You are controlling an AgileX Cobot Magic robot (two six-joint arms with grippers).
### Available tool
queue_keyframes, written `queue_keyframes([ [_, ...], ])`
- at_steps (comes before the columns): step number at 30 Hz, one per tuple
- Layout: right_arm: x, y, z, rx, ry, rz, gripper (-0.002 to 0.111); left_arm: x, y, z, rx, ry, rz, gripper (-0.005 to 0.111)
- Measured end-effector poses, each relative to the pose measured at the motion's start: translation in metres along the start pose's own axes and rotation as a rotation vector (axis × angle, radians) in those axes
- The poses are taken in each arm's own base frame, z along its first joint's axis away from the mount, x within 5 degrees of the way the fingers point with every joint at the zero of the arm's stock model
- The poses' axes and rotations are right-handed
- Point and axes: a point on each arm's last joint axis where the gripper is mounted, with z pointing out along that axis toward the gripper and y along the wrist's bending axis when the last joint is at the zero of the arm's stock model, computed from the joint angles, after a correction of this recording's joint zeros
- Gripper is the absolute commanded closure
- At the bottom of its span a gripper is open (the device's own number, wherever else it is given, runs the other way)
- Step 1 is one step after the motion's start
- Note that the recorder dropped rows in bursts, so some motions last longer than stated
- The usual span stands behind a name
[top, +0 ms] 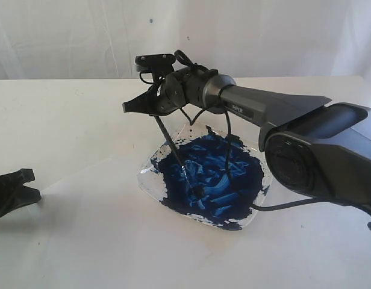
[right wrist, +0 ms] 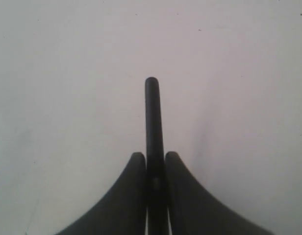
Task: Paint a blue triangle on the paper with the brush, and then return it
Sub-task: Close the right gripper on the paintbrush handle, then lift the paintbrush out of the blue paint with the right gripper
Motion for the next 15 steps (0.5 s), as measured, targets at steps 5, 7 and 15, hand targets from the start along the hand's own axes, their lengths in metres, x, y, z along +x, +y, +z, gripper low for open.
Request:
queue_keyframes([
  [5, 0.000, 0.000, 0.000, 0.000, 0.000, 0.000, 0.103, 0.000, 0.000, 0.000, 0.000, 0.000, 0.000, 0.107],
  [7, 0.000, 0.000, 0.000, 0.000, 0.000, 0.000, 0.103, 0.000, 0.000, 0.000, 0.000, 0.000, 0.000, 0.107],
  [15, -0.027, 0.004, -0.026, -0.011, -0.062, 0.005, 0.103, 0.000, 0.000, 0.000, 0.000, 0.000, 0.000, 0.107],
])
